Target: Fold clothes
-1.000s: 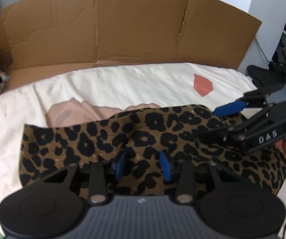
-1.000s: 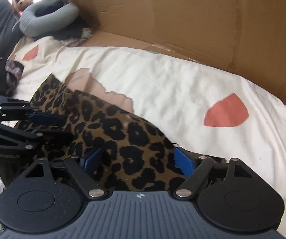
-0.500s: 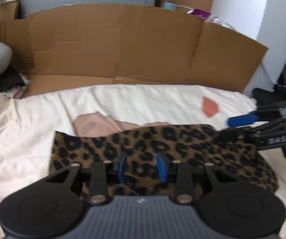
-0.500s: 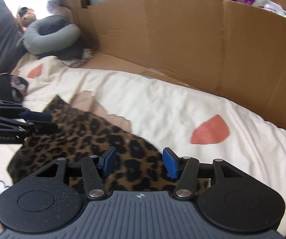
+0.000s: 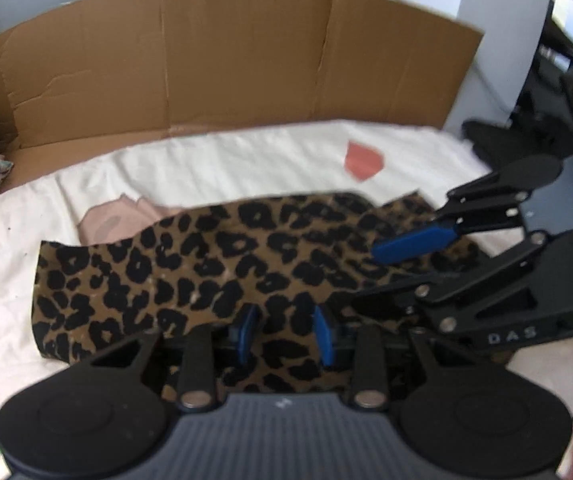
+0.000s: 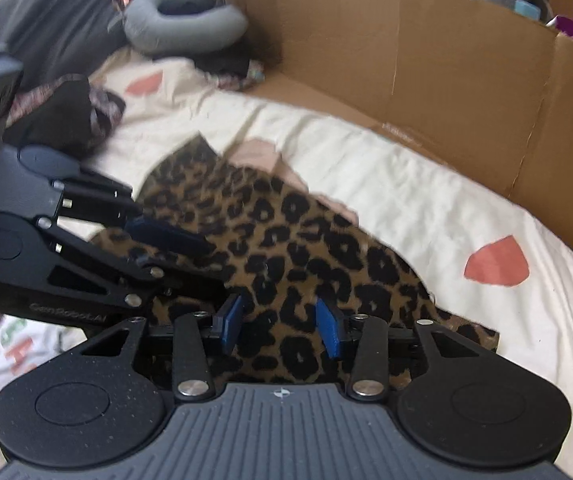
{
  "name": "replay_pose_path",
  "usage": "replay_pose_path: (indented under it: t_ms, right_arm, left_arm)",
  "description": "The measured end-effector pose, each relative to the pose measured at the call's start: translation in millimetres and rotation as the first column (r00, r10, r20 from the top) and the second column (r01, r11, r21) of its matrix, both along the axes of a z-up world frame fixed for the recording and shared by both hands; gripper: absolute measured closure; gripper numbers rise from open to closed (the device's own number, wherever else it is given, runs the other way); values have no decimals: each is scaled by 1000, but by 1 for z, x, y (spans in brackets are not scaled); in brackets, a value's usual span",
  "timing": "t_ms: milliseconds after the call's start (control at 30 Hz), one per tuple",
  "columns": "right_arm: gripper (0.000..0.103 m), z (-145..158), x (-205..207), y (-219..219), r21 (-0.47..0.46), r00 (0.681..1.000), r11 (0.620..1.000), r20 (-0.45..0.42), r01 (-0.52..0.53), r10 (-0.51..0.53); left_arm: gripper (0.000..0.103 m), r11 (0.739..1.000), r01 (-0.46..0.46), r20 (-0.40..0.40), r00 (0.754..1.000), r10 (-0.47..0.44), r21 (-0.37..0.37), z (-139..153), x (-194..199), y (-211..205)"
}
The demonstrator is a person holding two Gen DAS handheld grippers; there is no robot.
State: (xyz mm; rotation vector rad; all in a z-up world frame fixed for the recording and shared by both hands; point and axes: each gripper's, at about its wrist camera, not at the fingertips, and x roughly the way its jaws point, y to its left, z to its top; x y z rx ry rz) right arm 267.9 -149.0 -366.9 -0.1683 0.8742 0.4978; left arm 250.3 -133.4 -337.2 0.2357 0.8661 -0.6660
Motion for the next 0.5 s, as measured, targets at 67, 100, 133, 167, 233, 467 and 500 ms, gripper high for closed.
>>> replay_pose_path:
  t_ms: [67,100,133,167,233,467,500]
  right_arm:
    - [61,-6,3,-2,-4,1000,1000,-10,7,-7]
    - [62,-9,5,-3,-7,1000,1000,-15,10,-10]
    - [64,-10,5,-4,-9,1000,1000,-13,10,-10]
    - [64,-10,6,-5,-11,1000,1000,-10,10,-10]
    - [65,-10,7,-7,-14,1000,1000,-5,14,-14]
    - [70,-9,7,-22,-30,998,998,-3,61,-61]
    - [72,-8,8,-24,-29,997,997,-4,72,-72]
  left_arm:
    - [71,1000,2,-1,1000,-2,10,-5,4,1]
    - [71,1000,4,-1,1000,-4,15,-7,5,1]
    - [72,1000,6,1,1000,-6,20,-8,6,2]
    - [72,1000,8,3,1000,-8,23,-8,7,2]
    - [72,1000,4,1,1000,-4,25,-7,7,4]
    - [75,996,-73,11,997,72,58,1,13,16]
    - [76,995,-81,8,997,81,51,4,14,18]
